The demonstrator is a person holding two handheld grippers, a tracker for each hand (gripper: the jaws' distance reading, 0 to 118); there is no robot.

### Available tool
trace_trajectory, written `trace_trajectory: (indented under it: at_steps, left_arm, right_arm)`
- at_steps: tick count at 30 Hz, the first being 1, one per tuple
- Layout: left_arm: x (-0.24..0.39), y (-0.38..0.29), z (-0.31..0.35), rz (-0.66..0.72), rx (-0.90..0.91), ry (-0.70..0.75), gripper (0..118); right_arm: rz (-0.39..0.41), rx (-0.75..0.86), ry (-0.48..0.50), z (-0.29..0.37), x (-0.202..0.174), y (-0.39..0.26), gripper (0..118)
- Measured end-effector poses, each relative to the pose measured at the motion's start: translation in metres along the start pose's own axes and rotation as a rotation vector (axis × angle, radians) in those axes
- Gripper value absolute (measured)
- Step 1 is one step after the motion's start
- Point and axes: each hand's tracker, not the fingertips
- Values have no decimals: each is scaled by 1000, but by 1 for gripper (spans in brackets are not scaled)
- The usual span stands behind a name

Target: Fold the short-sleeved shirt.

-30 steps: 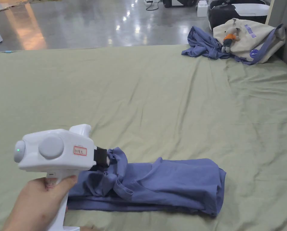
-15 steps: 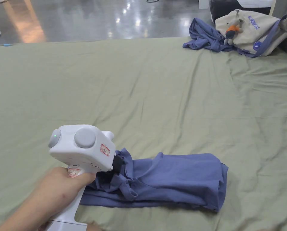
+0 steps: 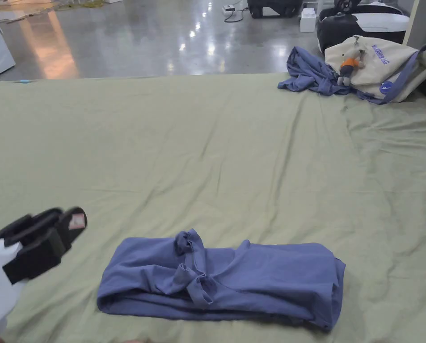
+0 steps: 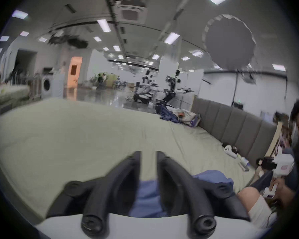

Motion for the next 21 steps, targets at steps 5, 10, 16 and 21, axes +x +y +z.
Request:
trace_trajectory:
  at_steps: [5, 10, 16, 21]
  left_arm:
    - [-9, -40, -11, -36, -153, 106, 108]
    - [-9, -25, -44, -32, -273, 38, 108]
    - [-32, -19, -140, 66, -586, 29, 108]
    - [-41, -21, -161, 141, -684, 56, 108]
  right_arm:
    - [22, 1, 11, -1, -6, 3, 3]
    - [35, -6, 14, -2, -9, 4, 3]
    - [41, -14, 21, -2, -9, 2, 3]
    - [41, -13, 19, -1, -9, 4, 3]
